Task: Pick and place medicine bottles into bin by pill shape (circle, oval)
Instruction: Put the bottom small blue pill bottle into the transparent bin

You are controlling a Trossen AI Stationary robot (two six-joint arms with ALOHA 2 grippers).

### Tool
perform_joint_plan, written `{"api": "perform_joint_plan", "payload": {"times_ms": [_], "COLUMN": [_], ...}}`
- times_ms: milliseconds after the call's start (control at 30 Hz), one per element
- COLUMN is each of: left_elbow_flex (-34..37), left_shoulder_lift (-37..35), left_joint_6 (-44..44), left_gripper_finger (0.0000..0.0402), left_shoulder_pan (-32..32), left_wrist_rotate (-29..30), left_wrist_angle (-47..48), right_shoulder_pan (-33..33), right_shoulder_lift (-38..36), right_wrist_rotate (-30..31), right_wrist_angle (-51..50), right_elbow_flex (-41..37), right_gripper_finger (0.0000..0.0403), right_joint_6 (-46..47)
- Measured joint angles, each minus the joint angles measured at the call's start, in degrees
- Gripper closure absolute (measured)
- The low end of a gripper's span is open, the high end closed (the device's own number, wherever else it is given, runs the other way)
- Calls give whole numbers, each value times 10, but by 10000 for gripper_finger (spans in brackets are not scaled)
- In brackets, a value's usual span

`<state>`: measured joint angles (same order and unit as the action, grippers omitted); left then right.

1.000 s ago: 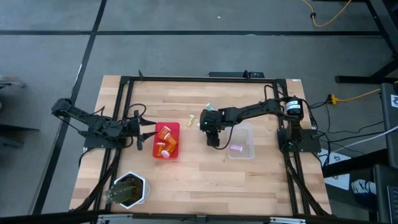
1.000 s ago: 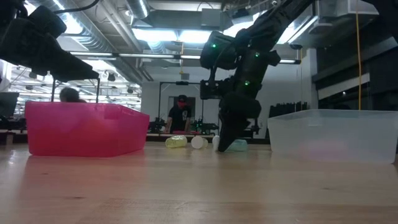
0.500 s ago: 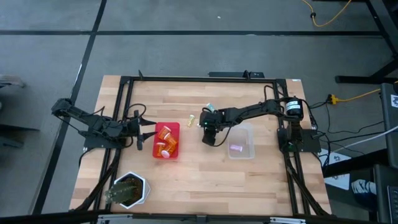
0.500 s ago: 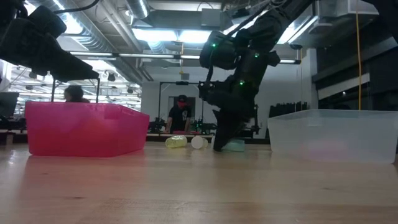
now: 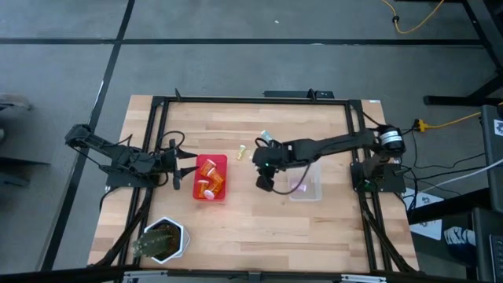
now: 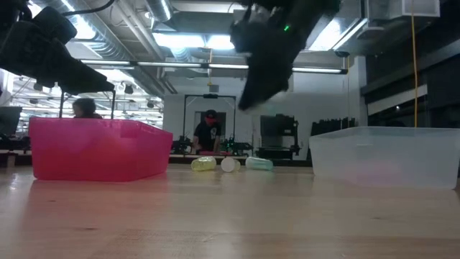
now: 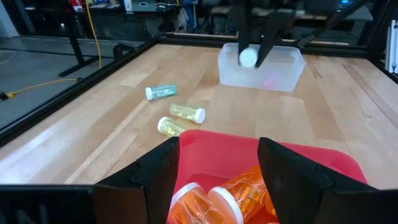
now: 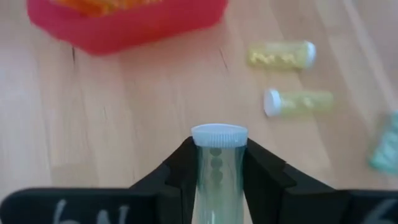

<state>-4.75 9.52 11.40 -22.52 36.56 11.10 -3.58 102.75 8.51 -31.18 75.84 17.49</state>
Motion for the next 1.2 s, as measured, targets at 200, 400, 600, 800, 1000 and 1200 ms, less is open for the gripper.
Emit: {"api": "perform_joint_plan", "payload": {"times_ms": [200, 400, 600, 800, 1000, 1200], "left_elbow_flex": [0, 0, 0, 0, 0, 0], "left_shoulder_lift": [0, 0, 0, 0, 0, 0], "left_joint_6": [0, 2, 2, 2, 2, 2], "left_gripper_finger": [190, 190, 190, 190, 190, 190], "left_shoulder_pan": [0, 0, 0, 0, 0, 0], "left_wrist_rotate": [0, 0, 0, 0, 0, 0], "left_wrist_angle": [0, 0, 0, 0, 0, 0], "right_shoulder_pan": [-53, -93, -125, -140, -142, -142], "right_shoulder_lift": [-50, -85, -88, -88, -87, -88], "right_wrist_rotate": [75, 110, 134, 128, 124, 124], "right_wrist_angle": [-116, -247, -356, -341, -307, -308], "right_elbow_flex": [22, 21, 8, -56, -108, -114], "right_gripper_finger": [300, 298, 297, 296, 295, 274], "right_joint_6": [17, 115, 230, 304, 342, 348]}}
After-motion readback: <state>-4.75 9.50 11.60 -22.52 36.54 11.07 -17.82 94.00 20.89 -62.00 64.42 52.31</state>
